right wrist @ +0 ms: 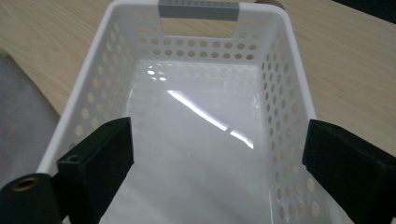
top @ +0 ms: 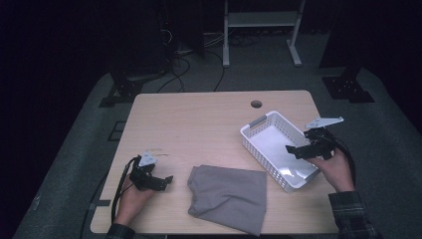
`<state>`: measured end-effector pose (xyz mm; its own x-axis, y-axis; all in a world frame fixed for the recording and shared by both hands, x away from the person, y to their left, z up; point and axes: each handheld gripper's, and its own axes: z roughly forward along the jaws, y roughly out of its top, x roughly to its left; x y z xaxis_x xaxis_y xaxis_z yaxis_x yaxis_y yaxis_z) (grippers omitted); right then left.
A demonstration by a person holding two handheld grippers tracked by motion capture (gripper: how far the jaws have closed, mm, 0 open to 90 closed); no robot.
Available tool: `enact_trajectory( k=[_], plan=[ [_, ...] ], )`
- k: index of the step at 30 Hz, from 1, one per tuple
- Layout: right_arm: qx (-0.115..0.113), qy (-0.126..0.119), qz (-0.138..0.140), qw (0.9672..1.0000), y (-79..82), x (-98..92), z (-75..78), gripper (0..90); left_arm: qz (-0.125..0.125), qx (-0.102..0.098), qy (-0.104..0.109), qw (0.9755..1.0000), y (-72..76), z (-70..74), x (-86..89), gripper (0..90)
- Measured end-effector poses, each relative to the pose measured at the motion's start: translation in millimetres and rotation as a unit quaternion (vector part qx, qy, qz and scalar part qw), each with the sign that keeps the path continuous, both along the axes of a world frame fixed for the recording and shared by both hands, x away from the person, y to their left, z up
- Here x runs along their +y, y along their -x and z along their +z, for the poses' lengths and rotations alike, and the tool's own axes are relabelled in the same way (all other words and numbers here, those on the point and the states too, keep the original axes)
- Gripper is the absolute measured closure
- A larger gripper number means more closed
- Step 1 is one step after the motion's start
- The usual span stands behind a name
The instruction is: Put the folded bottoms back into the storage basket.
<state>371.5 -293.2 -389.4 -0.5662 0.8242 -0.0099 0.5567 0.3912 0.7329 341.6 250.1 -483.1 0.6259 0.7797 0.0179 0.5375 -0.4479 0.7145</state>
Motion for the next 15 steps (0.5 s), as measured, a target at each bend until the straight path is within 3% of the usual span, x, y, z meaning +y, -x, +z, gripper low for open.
enact_trajectory(
  k=[5, 15],
  plan=[
    [0.003, -0.010, 0.017, 0.9998, 4.2, 11.0, 1.7, 2.1, 0.000, 0.000, 0.000, 1.0000, 0.0, 0.0, 0.0, 0.0],
    [0.001, 0.002, 0.053, 0.9986, 14.9, 35.1, 3.8, 0.0, 0.001, 0.000, 0.002, 1.0000, 0.0, -0.2, -0.2, 0.0]
  ],
)
